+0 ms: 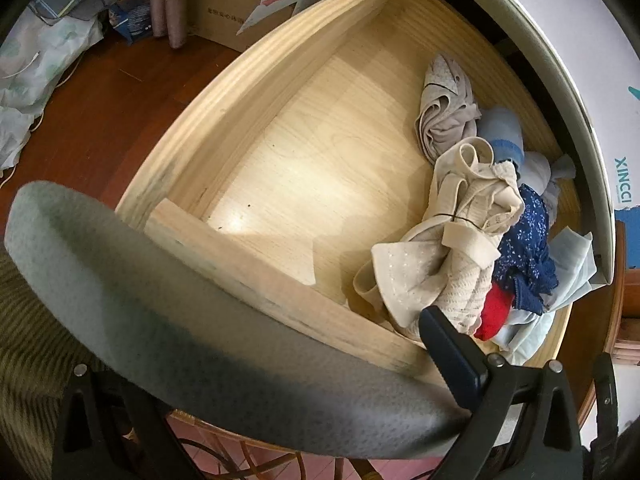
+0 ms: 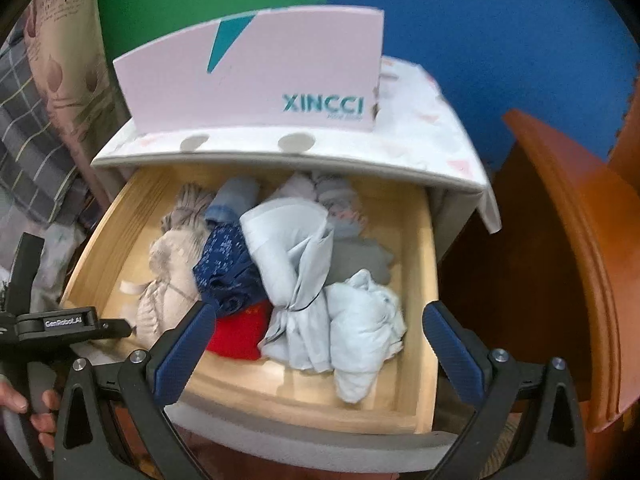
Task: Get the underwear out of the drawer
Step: 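Grasp the grey drawer front with the left gripper and pull it open, then grasp the light blue bundled garment with the right gripper while the left gripper releases the drawer front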
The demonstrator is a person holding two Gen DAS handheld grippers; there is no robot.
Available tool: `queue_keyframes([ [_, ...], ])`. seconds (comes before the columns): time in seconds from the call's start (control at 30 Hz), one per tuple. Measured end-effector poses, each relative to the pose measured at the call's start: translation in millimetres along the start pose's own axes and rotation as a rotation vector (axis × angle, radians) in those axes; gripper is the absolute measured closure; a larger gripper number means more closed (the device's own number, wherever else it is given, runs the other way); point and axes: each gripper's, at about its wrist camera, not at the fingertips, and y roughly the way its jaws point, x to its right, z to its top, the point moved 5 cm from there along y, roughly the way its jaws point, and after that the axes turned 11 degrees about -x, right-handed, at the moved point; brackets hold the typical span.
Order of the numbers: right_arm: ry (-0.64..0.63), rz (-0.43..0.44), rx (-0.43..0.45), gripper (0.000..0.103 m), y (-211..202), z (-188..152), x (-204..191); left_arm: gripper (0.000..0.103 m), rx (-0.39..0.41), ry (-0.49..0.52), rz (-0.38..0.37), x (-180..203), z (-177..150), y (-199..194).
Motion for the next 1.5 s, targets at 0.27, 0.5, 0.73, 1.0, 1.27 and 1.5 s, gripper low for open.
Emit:
queue_keyframes([
  [0.27, 0.075, 0.140, -0.190, 0.001, 21.4, 18.0, 28.6, 0.000, 0.028, 0.028, -0.012, -13.3, -19.1, -2.2],
  [0.5, 0.064, 0.134, -0.323, 0.009, 50.8, 14.7, 34.2, 0.000, 0.017, 0.024, -0.014, -14.8, -15.4, -5.8],
  [0.73, 0.060, 0.101, -0.411, 0.032, 89.2, 13.1, 32.8, 0.000, 0.012, 0.004, -0.006, -15.2, -12.0, -6.2],
  [1.0, 0.021, 0.044, -0.470, 0.049, 120.2, 11.9, 29.2, 0.003, 0.036, 0.017, 0.031, -11.4, -17.3, -13.2],
  [1.27, -0.016, 0.035, -0.501, 0.053, 157.9, 14.0, 10.8, 0.005, 0.088, 0.111, 0.135, 4.7, -32.5, -41.9],
  [1.5, -0.072, -0.009, -0.532, 0.052, 177.4, 24.7, -6.9, 0.005, 0.070, 0.167, 0.205, 14.2, -36.6, -54.1],
])
